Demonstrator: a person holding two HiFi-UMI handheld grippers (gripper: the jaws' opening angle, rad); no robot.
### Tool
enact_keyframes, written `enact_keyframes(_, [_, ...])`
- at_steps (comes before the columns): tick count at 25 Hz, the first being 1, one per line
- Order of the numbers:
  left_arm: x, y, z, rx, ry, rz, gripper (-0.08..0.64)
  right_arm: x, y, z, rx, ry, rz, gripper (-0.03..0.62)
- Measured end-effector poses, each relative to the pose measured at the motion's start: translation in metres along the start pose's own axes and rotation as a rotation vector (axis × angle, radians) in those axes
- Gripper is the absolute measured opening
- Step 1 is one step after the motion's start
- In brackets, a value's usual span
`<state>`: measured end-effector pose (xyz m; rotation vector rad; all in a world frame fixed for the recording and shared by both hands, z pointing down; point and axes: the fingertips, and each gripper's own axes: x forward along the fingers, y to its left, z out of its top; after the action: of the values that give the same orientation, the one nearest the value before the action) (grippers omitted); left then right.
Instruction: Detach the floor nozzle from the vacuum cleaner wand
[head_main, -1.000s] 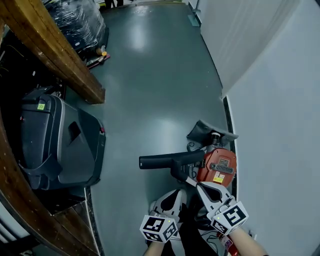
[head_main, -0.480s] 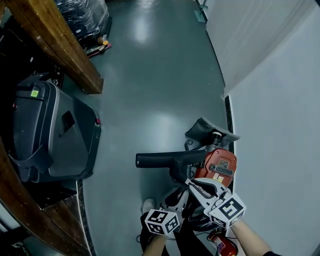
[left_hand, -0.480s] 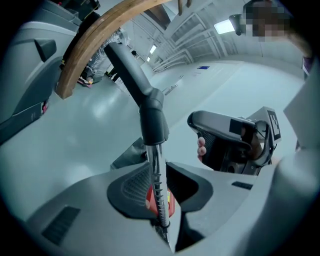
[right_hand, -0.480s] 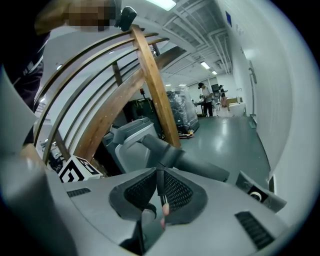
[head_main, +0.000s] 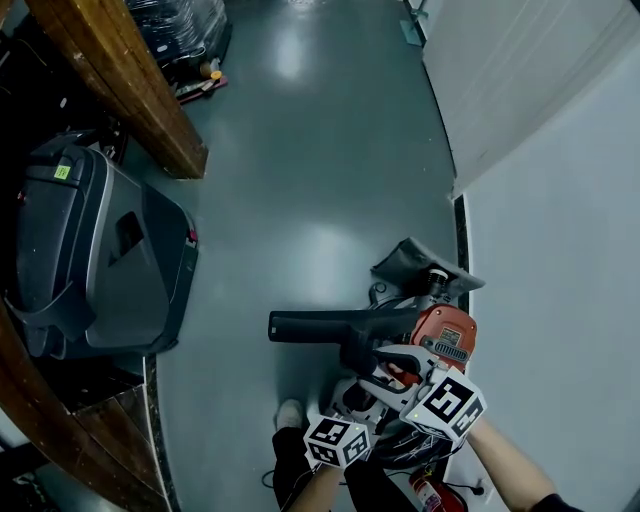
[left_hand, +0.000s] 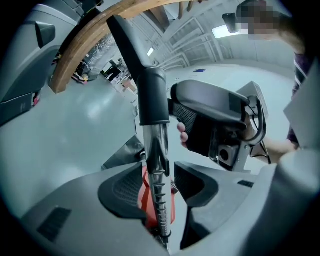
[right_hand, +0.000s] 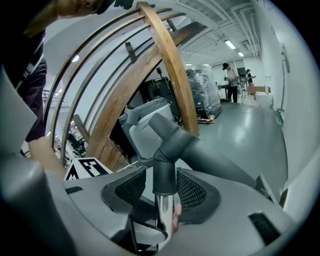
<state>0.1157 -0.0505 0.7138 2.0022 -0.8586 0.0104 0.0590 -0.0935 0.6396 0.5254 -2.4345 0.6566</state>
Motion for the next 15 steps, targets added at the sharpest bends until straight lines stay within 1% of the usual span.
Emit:
enact_keyframes(4, [0.008, 0.0, -0.004, 0.011, -0.008, -0.007, 0.187, 0.016, -0.001, -0.006, -0.006, 0.05, 0.047, 0.198])
enact_keyframes(8, [0.013, 0.0, -0.002, 0.033, -0.011, -0.008, 0.181, 0.03, -0.006, -0.011, -0.022, 0.082, 0.039, 0.198])
enact_keyframes(9, [0.014, 0.0, -0.002, 0.031, -0.012, -0.01, 0.169, 0.031, -0.007, -0.012, -0.025, 0.087, 0.038, 0.196])
enact_keyframes(15, [0.014, 0.002, -0.003, -0.001, -0.014, -0.014, 0.156, 0.032, -0.008, -0.014, -0.017, 0.094, 0.04, 0.19])
